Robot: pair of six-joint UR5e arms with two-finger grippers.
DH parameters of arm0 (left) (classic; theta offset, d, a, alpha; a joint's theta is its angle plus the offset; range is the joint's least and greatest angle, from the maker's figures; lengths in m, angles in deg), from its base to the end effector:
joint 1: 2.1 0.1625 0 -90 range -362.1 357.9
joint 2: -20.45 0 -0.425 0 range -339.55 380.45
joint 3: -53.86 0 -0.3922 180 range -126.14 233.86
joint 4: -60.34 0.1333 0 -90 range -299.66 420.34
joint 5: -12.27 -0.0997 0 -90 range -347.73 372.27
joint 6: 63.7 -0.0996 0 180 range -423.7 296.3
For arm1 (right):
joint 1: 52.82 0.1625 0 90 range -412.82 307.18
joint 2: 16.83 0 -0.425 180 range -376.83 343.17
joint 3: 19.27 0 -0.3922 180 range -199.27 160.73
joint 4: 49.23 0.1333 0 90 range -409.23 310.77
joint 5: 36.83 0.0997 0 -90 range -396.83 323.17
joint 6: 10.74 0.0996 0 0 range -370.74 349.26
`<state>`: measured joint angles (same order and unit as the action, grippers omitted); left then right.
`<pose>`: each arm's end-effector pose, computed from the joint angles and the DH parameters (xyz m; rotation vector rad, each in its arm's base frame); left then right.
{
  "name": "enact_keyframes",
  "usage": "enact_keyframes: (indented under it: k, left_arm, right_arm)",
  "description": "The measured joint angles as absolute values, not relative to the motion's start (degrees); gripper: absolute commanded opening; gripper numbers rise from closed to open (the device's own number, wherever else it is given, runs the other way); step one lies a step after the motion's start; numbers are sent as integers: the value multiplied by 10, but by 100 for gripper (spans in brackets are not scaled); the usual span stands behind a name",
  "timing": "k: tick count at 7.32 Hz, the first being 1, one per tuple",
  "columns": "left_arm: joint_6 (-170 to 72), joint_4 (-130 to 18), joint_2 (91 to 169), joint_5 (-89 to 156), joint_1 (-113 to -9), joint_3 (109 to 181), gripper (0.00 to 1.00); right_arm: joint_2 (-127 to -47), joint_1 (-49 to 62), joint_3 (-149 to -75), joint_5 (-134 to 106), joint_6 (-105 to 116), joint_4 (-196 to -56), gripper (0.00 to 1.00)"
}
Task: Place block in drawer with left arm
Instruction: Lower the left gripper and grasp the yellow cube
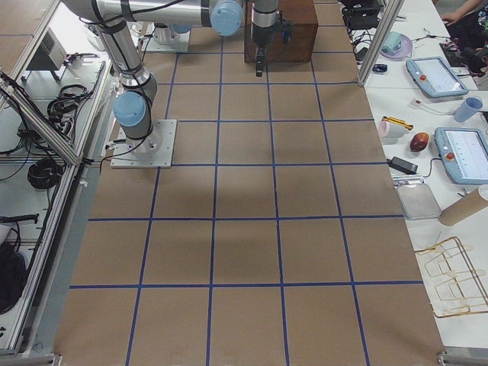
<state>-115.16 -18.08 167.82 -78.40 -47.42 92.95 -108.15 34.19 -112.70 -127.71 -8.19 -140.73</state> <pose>0.5078 -0.7014 0.2572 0.1805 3.0610 -0.0783 0.1065 -0.4870 0.4723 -0.1510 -3.1226 -0.0167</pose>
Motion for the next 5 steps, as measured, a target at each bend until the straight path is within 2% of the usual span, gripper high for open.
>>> enact_keyframes:
  k: [5]
  left_arm:
    - [-1200,-129,1729,-777,-465,905,100]
  right_arm:
    - [-1081,342,-1127,-1277,-82,-1407,100]
